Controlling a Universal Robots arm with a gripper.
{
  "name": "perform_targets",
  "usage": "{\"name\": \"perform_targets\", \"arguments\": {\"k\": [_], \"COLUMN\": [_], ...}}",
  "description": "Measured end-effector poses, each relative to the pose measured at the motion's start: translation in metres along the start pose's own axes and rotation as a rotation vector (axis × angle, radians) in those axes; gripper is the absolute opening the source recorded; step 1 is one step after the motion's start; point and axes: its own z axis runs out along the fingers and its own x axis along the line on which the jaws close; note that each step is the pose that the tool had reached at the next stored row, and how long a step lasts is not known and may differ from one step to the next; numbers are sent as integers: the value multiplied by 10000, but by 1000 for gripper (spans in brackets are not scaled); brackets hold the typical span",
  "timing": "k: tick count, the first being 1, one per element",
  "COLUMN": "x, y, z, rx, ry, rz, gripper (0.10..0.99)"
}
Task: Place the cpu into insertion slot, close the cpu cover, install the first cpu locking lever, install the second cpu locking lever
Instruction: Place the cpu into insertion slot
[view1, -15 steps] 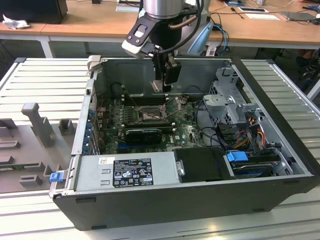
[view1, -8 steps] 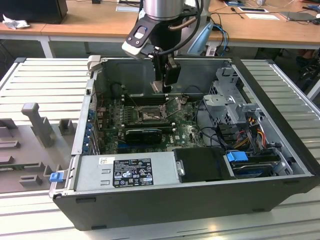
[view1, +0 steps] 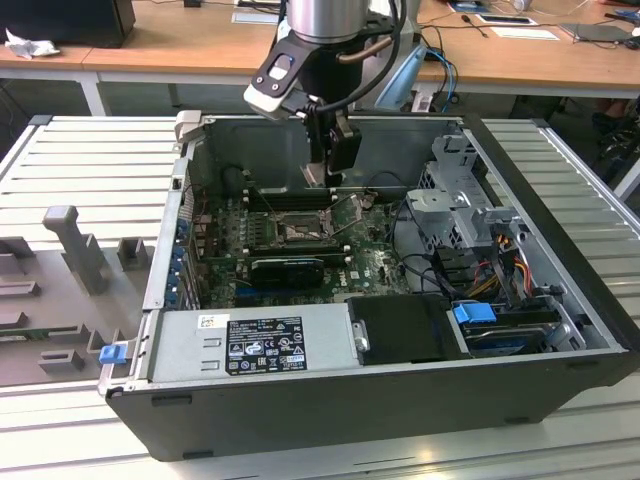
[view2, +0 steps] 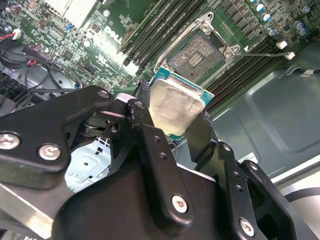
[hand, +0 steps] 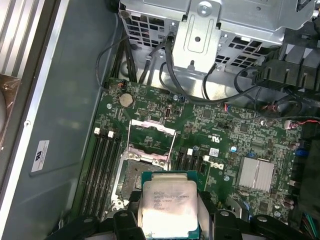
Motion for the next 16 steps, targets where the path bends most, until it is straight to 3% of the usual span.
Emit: {"name": "perform_targets", "arguments": {"k": [16], "x": [-1], "y": [-6], "z": [66], "rx": [-1], "ry": [-5], "rz": [48], "gripper": [529]}}
